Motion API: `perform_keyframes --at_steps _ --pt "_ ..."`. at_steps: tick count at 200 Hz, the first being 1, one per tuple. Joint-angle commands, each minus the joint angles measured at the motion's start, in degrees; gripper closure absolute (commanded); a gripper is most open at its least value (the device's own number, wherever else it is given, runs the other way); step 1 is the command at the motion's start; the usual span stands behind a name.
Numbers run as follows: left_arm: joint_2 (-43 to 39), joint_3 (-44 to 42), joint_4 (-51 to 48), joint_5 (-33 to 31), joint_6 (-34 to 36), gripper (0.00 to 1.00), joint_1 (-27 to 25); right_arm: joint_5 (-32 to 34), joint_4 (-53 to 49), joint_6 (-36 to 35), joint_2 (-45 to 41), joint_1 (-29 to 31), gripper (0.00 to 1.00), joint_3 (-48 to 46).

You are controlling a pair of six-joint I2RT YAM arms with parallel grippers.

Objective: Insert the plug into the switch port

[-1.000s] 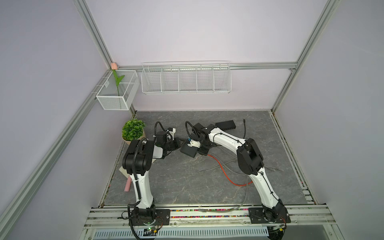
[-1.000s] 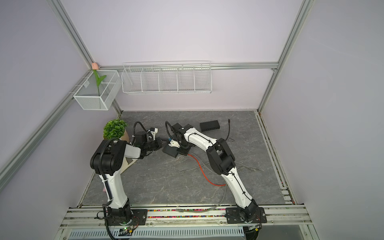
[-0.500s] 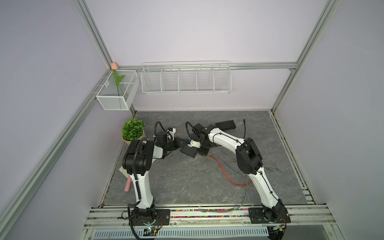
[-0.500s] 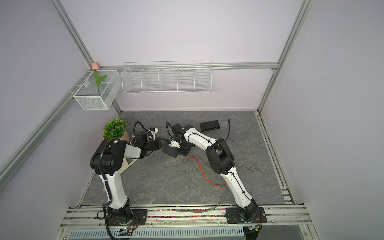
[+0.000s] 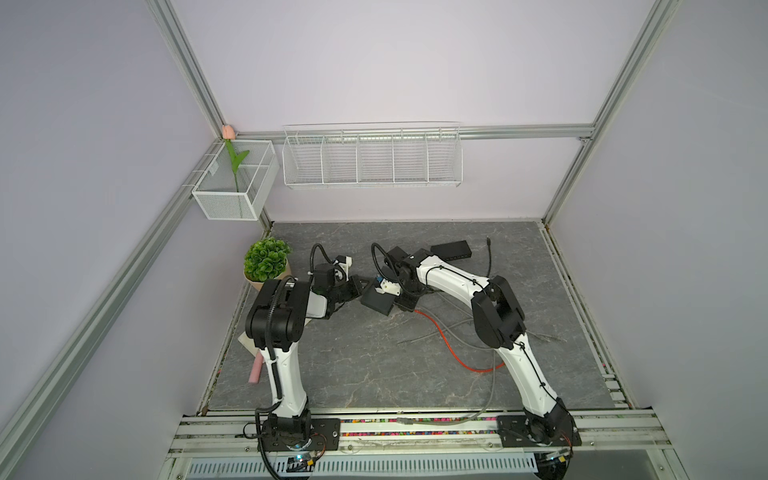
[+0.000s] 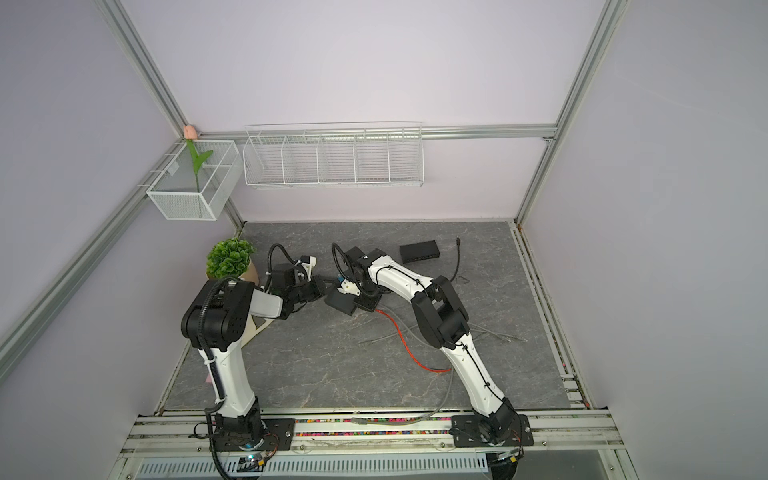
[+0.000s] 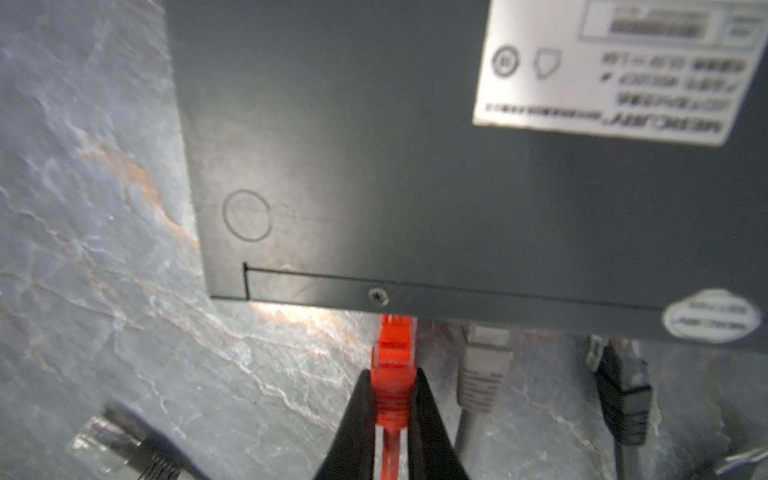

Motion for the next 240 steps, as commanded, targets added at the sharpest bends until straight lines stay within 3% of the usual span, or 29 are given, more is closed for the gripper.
perform_keyframes --at_steps 1,132,240 --pt "-1.2 -1.5 -0.2 2.5 -0.1 0.87 -1.8 -1.9 6.7 0.7 0.8 0.5 0.93 1.7" --pt "-1.7 -2.8 1.6 1.1 -1.5 0.88 -2.4 -4.9 12.0 1.8 -1.1 1.2 0.93 -1.7" --pt "-2.4 -3.1 1.2 1.0 -1.0 0.88 -2.5 -1.3 11.3 -0.4 -2.4 0.8 0.93 -1.3"
